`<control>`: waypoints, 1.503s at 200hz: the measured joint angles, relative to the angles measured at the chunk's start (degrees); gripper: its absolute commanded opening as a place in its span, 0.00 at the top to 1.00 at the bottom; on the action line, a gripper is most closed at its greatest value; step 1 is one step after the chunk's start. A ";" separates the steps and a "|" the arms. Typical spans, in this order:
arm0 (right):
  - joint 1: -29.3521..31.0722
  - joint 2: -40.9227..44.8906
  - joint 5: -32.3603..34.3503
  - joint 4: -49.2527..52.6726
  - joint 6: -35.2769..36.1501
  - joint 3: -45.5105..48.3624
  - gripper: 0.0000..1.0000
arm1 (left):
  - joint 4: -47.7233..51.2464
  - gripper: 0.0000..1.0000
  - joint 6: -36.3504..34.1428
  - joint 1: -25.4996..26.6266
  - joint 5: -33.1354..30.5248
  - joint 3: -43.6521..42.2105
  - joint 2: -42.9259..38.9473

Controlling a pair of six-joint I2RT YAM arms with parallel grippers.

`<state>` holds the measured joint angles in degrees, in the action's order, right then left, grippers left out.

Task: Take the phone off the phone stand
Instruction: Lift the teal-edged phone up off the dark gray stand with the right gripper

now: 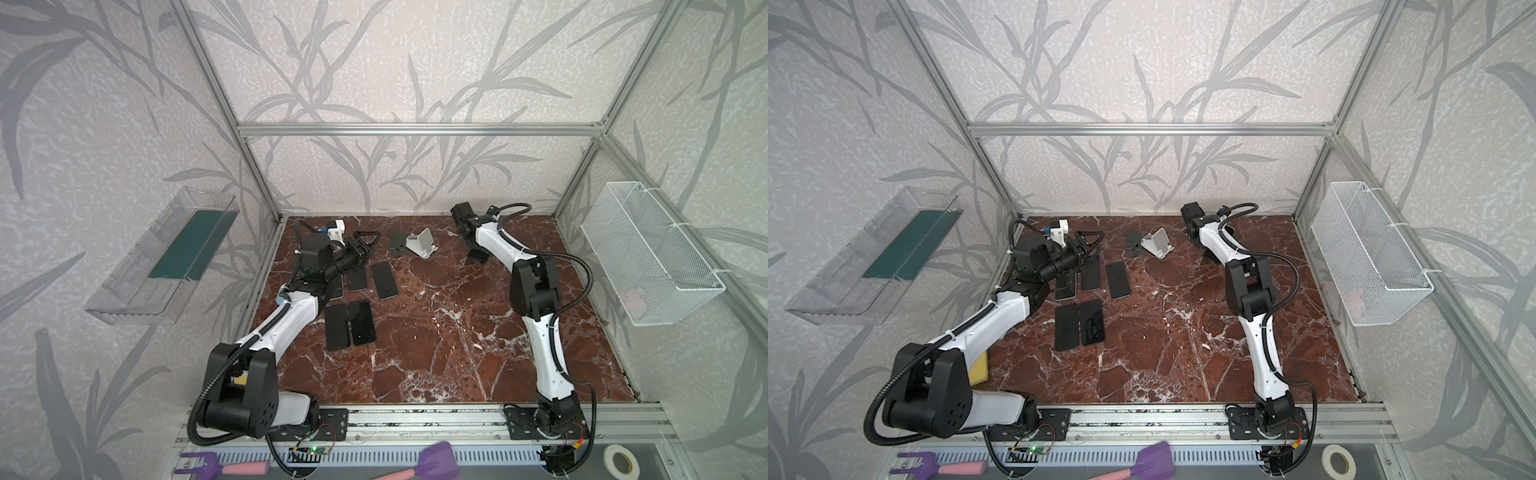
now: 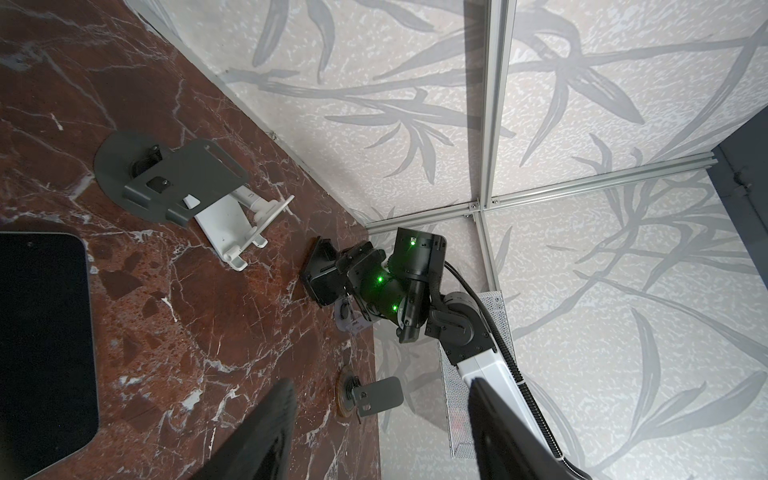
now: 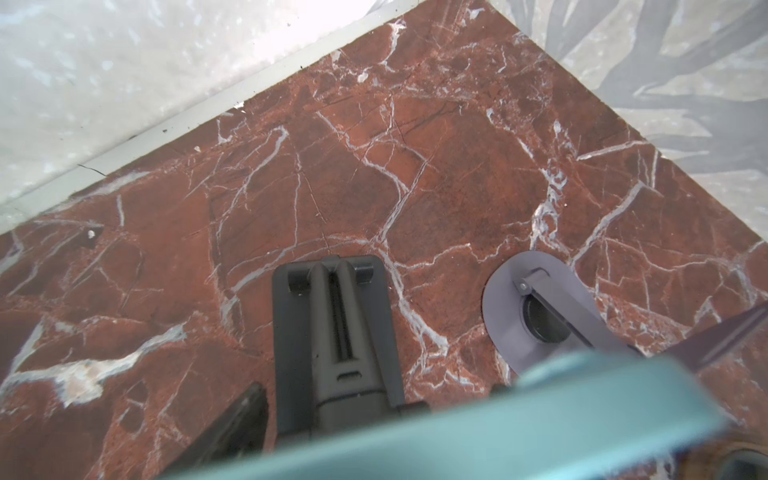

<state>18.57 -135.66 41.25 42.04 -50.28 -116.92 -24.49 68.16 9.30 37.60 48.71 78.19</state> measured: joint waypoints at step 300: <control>-1.03 13.73 -13.00 -25.29 21.79 24.50 0.10 | -1.25 0.36 0.57 0.00 0.04 0.00 0.79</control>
<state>17.54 -121.93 28.25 16.75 -28.49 -92.42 -25.74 68.73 9.30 37.65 48.71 78.98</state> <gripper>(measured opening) 0.888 0.638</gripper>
